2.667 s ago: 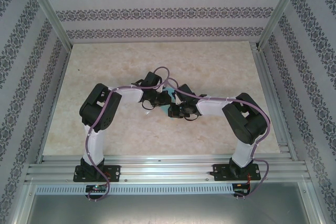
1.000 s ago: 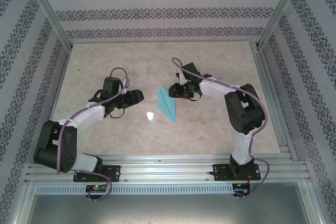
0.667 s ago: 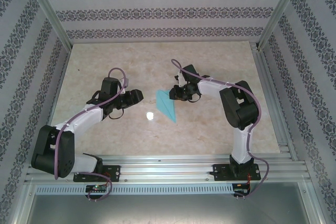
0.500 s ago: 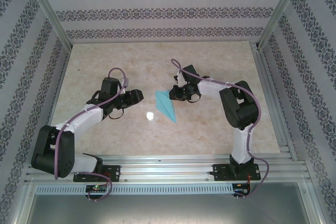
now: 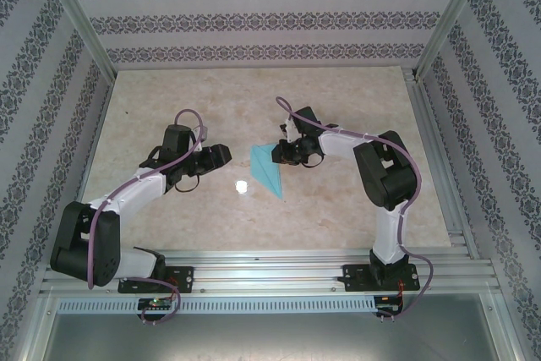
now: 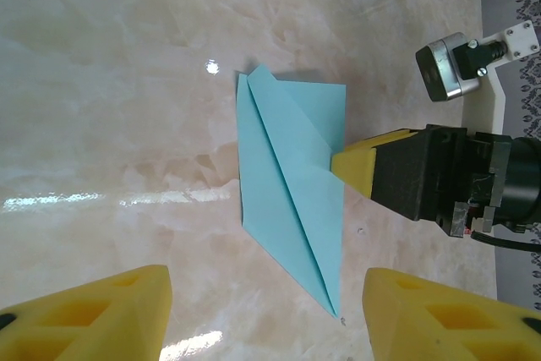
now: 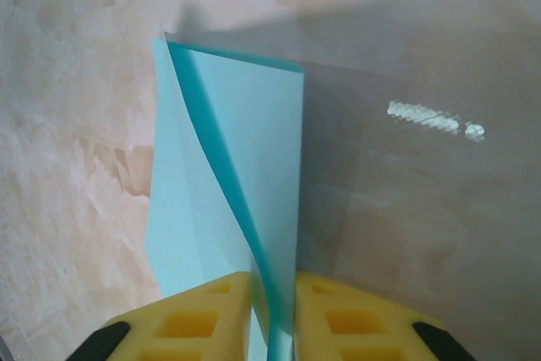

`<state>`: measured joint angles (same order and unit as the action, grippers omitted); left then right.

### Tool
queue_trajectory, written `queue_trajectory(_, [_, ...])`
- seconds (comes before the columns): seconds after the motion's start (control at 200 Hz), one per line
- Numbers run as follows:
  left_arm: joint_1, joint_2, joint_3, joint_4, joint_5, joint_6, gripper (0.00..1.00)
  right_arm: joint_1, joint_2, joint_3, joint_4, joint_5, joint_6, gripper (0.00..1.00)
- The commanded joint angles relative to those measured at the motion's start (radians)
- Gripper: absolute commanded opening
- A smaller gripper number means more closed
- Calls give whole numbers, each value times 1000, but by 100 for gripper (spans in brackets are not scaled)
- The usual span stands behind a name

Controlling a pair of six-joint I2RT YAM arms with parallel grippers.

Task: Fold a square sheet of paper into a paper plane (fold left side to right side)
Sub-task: Turn over the paper at the center of the table.

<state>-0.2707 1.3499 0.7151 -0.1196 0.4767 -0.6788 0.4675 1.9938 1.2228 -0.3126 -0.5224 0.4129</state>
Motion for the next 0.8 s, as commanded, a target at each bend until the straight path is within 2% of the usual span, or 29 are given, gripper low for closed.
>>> queue_trajectory(0.0, [-5, 6, 4, 21, 28, 18, 61, 13, -41, -17, 7, -24, -6, 10])
queue_trajectory(0.095, [-4, 2, 12, 22, 50, 19, 62, 9, -99, -29, -6, -16, -4, 0])
queue_trajectory(0.295, [-8, -25, 24, 47, 124, 11, 63, 2, -297, -92, -14, -5, 27, 0])
queue_trajectory(0.385, [-40, -67, 34, 67, 147, 43, 65, -3, -398, -106, -91, 91, 75, 0])
queue_trajectory(0.43, [-83, -88, 55, 31, 123, 91, 67, -3, -441, -99, -155, 164, 108, 0])
queue_trajectory(0.5, [-182, -109, 117, -80, 21, 183, 69, -4, -503, -99, -259, 295, 185, 0])
queue_trajectory(0.565, [-279, -110, 162, -141, -64, 228, 69, -4, -560, -119, -308, 366, 260, 0])
queue_trajectory(0.794, [-597, -47, 245, -148, -304, 290, 73, -12, -677, -179, -292, 363, 473, 0])
